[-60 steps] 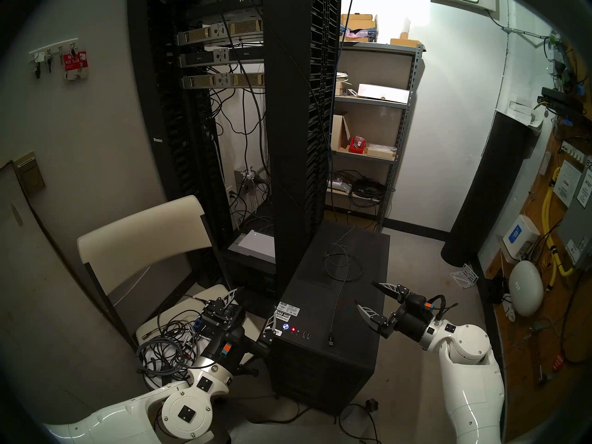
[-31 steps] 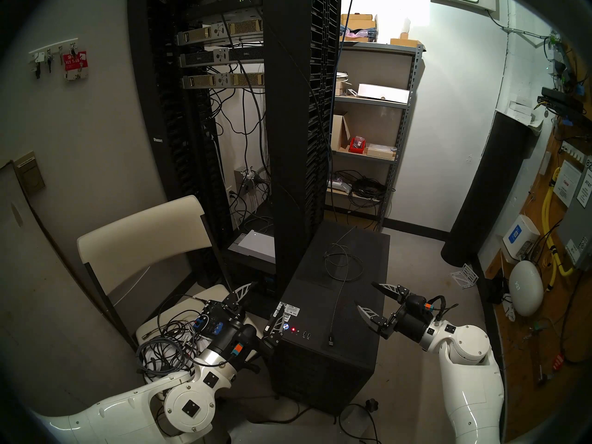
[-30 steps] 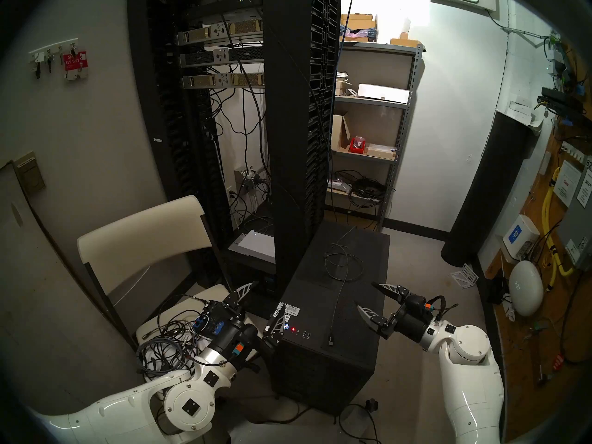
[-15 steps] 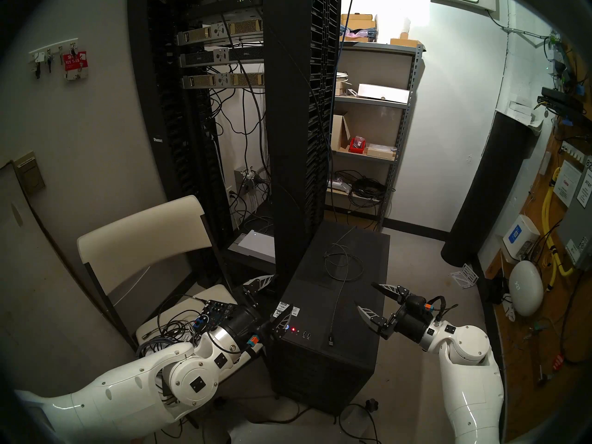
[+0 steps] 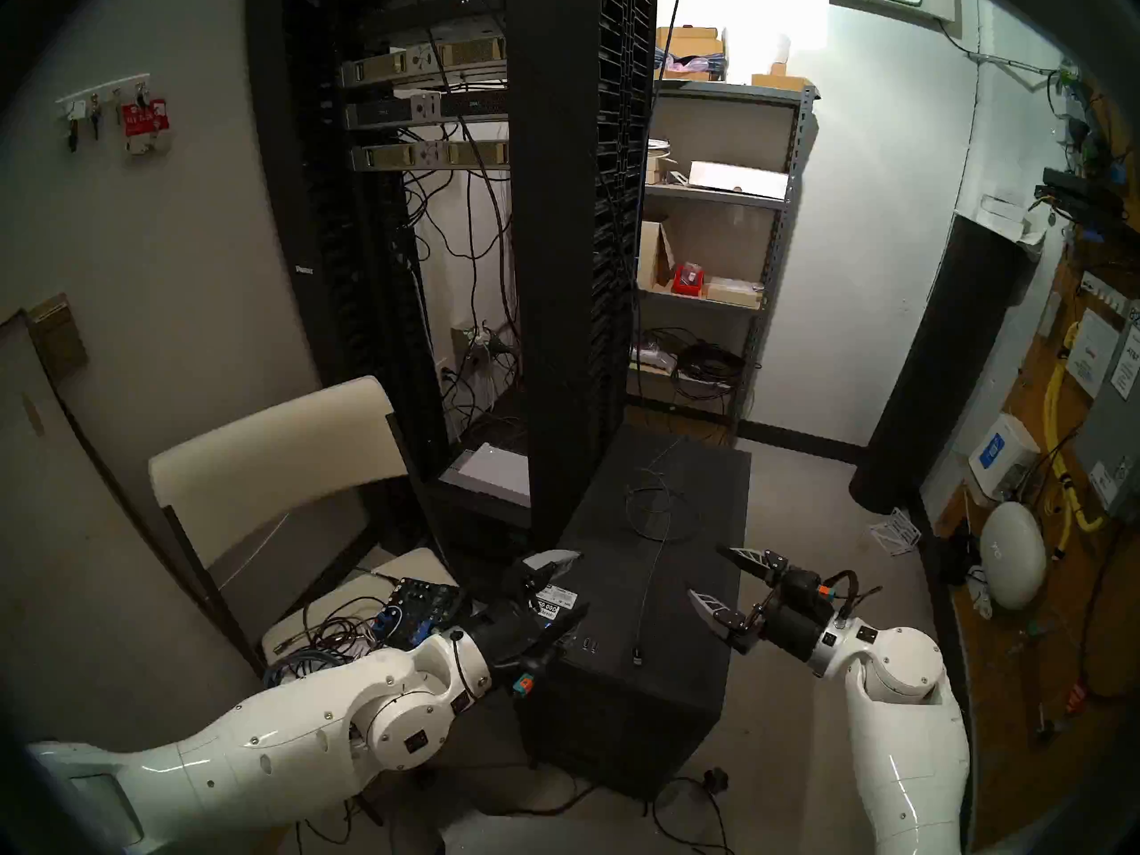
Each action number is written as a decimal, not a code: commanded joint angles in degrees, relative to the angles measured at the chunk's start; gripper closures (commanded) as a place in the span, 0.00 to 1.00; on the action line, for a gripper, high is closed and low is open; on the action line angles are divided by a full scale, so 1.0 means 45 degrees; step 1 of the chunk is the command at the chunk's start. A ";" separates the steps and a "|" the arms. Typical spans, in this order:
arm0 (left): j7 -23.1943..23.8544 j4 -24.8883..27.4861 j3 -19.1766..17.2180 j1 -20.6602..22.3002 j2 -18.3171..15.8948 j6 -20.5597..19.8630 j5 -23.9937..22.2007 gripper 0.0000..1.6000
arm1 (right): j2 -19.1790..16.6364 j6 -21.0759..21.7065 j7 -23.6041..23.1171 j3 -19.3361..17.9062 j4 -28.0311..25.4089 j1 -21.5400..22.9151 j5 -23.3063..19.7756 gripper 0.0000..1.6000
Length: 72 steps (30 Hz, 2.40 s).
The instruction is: Insert the cable into the workstation's USB slot
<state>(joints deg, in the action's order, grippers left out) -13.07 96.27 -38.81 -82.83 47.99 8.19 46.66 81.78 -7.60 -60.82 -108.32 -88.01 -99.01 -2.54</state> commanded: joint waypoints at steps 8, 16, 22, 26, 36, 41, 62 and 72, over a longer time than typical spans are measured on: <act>-0.1478 -0.1972 0.1158 0.2047 0.1464 0.0619 0.4230 0.14 | 0.0045 -0.0009 -0.0036 0.0003 -0.0188 0.0144 -0.0027 0.00; -0.2515 -0.3191 0.1353 0.2613 0.1813 0.0648 0.5615 0.07 | 0.0073 -0.0004 -0.0060 -0.0022 -0.0195 0.0151 -0.0004 0.00; -0.3059 -0.4016 0.1686 0.3102 0.2052 0.1083 0.6513 0.05 | 0.0093 0.0000 -0.0079 -0.0040 -0.0199 0.0156 0.0013 0.00; -0.3172 -0.4422 0.1915 0.3420 0.2253 0.1184 0.7134 0.09 | 0.0105 0.0001 -0.0091 -0.0052 -0.0199 0.0160 0.0025 0.00; -0.3395 -0.5462 0.2379 0.4262 0.2810 0.1543 0.8302 0.12 | 0.0137 0.0000 -0.0122 -0.0082 -0.0197 0.0171 0.0055 0.00; -0.3491 -0.6153 0.2474 0.4482 0.3290 0.1628 0.8495 0.15 | 0.0153 0.0001 -0.0138 -0.0097 -0.0198 0.0176 0.0070 0.00; -0.4014 -0.7751 0.3029 0.4791 0.4526 0.1947 0.9318 0.14 | 0.0220 0.0009 -0.0202 -0.0160 -0.0204 0.0197 0.0134 0.00; -0.4139 -0.8070 0.3010 0.4739 0.4697 0.2012 0.9405 0.38 | 0.0254 0.0018 -0.0233 -0.0192 -0.0212 0.0206 0.0165 0.00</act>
<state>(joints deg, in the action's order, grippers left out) -30.77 59.85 -24.86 -62.12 67.72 17.39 89.36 82.84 -7.58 -61.85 -109.30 -88.00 -98.73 -1.54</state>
